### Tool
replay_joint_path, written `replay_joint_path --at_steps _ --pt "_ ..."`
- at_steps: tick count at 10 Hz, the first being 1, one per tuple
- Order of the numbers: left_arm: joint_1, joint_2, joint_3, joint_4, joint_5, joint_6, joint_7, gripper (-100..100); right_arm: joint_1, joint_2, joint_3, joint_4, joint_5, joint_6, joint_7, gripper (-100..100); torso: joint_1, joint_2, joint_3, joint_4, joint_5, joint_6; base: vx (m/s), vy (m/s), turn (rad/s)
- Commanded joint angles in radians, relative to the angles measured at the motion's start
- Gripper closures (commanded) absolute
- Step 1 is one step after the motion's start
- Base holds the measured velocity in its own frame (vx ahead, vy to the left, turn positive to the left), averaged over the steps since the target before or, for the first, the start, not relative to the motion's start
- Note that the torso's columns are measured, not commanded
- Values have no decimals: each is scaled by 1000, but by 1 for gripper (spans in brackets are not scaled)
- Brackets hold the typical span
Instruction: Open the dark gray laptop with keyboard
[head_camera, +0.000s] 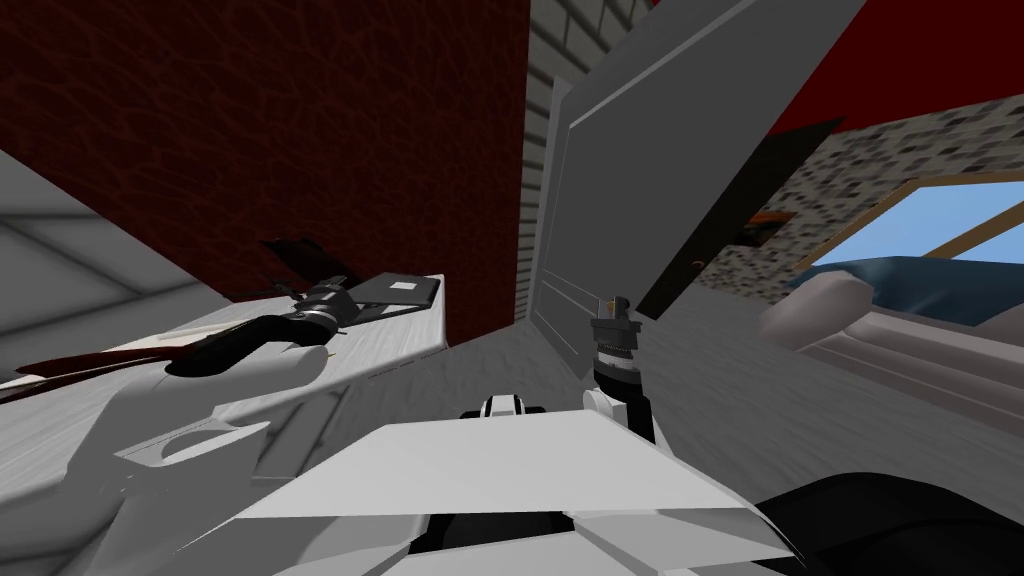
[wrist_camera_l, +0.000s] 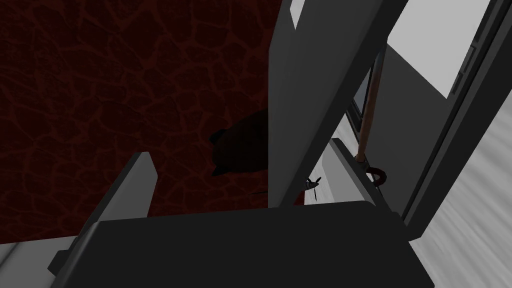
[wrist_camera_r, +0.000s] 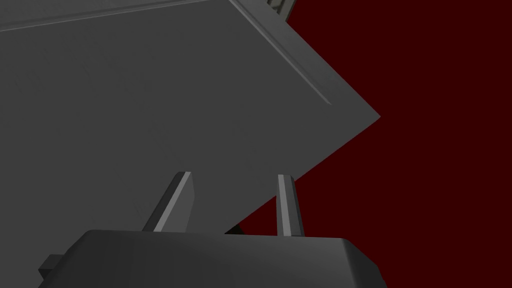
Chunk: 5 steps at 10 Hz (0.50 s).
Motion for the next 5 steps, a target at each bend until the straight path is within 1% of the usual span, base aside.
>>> replay_joint_path --at_steps 1,5 --pt "2 18 22 -65 16 68 19 -100 0 0 0 0 0 0 0 0 -2 2 1 1 -1 0 47 20 5" --pt "17 43 56 -164 45 166 46 -100 0 0 0 0 0 0 0 0 -1 3 2 0 1 0 44 23 6"
